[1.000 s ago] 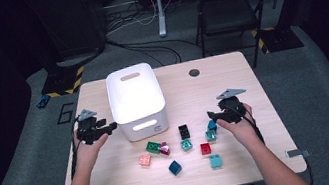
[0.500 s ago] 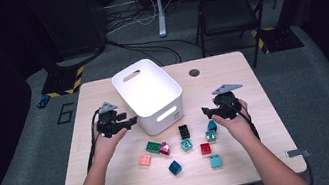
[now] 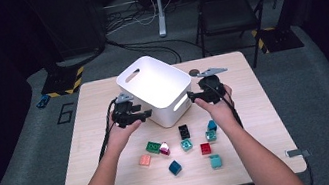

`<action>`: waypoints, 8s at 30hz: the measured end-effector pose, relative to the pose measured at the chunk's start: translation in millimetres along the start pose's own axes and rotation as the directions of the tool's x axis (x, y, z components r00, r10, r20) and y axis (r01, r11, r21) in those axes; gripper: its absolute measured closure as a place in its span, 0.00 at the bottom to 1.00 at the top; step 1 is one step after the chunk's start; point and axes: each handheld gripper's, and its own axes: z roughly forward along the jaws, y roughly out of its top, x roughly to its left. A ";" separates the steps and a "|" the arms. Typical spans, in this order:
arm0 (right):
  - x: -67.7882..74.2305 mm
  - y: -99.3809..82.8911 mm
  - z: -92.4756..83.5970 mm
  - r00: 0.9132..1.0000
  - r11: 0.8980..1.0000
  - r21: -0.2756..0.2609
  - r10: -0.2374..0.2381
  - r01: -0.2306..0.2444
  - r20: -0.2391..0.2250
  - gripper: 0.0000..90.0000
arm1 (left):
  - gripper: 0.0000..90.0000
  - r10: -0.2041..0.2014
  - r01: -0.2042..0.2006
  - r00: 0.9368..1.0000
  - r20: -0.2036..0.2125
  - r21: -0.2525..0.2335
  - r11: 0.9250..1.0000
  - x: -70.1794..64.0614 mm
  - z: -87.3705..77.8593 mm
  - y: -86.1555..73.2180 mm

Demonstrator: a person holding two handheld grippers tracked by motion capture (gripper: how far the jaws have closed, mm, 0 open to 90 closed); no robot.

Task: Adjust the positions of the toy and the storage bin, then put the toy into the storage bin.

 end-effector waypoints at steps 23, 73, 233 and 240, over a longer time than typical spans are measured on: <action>45.9 22.6 30.1 0.994 0.996 0.088 -0.004 -0.006 0.114 0.24 | 0.44 -0.094 0.088 0.990 -0.104 -0.063 0.994 48.2 -45.9 -13.2; 11.9 -0.8 12.7 1.000 0.981 0.192 -0.025 0.022 0.010 0.41 | 0.52 -0.074 0.073 0.995 -0.065 -0.018 0.997 58.9 -30.1 29.0; -22.1 -118.4 -2.4 0.998 0.975 0.221 -0.006 0.020 -0.063 0.65 | 0.39 -0.073 0.071 0.997 -0.009 -0.106 0.992 29.8 -72.4 -22.5; -23.9 -108.0 -12.1 0.996 0.977 0.208 -0.032 0.048 -0.080 0.65 | 0.39 -0.077 0.075 0.997 -0.008 -0.109 0.991 29.4 -71.7 -22.5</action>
